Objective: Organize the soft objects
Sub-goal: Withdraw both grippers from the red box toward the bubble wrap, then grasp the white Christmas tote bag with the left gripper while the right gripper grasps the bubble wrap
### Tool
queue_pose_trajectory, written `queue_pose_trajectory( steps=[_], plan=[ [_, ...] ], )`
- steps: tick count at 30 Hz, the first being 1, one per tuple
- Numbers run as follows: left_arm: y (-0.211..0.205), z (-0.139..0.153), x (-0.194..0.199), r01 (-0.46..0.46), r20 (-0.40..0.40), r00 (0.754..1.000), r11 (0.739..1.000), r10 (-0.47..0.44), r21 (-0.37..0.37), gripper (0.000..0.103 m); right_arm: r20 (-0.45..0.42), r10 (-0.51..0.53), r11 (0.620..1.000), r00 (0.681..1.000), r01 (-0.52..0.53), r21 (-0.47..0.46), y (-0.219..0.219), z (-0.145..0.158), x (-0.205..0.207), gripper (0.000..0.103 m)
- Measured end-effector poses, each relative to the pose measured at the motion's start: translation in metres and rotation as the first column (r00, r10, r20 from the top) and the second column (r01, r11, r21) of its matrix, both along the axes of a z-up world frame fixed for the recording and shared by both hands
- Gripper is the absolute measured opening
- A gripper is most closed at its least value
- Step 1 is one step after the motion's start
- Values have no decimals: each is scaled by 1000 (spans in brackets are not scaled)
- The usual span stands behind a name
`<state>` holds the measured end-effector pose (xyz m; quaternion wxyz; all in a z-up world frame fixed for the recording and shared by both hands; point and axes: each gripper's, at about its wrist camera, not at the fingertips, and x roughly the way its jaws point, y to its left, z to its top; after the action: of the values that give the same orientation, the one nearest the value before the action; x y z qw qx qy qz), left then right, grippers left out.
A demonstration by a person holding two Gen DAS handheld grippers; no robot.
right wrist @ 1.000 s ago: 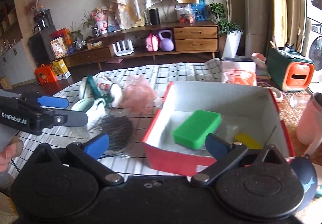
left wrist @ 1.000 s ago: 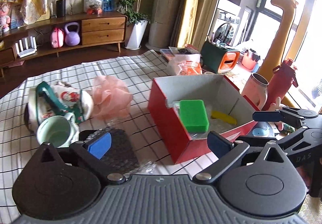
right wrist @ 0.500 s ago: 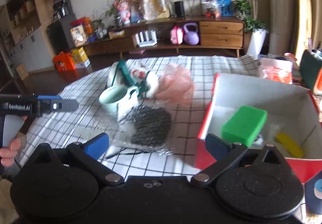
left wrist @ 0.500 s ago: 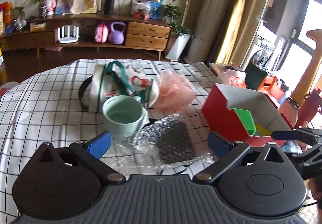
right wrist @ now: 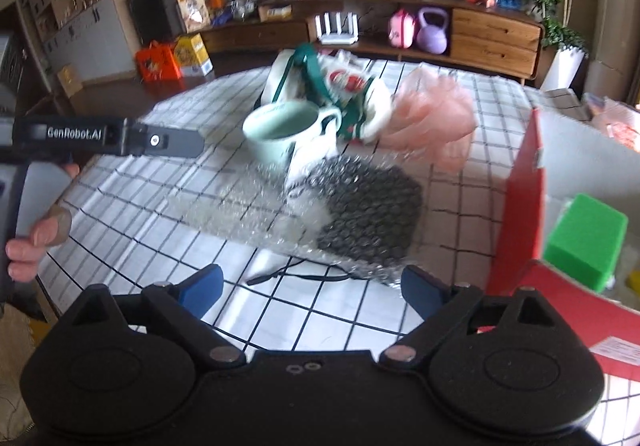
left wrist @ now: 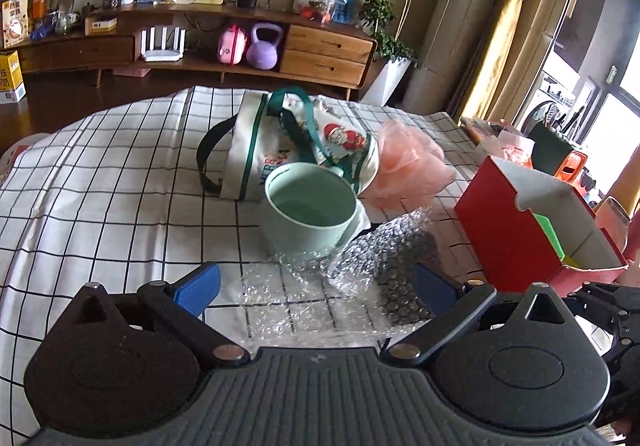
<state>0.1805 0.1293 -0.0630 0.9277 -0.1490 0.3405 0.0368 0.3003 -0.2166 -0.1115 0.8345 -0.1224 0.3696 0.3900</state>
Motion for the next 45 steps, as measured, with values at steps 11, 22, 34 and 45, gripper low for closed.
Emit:
queue_pose_trajectory(
  steps=[11, 22, 34, 45],
  plan=[
    [25, 16, 45, -22, 35, 999, 1000, 22, 0, 103, 15, 91, 993, 996, -90, -77, 42, -27, 9, 82],
    [75, 10, 138, -86, 14, 996, 996, 86, -19, 103, 46, 167, 978, 985, -160, -134, 66, -42, 26, 77],
    [125, -39, 180, -91, -1, 995, 946, 96, -312, 103, 59, 215, 965, 975, -203, -164, 75, -58, 28, 64],
    [124, -57, 182, -43, 17, 999, 948, 51, -314, 67, 31, 188, 971, 982, -181, -158, 74, -64, 37, 47]
  ],
)
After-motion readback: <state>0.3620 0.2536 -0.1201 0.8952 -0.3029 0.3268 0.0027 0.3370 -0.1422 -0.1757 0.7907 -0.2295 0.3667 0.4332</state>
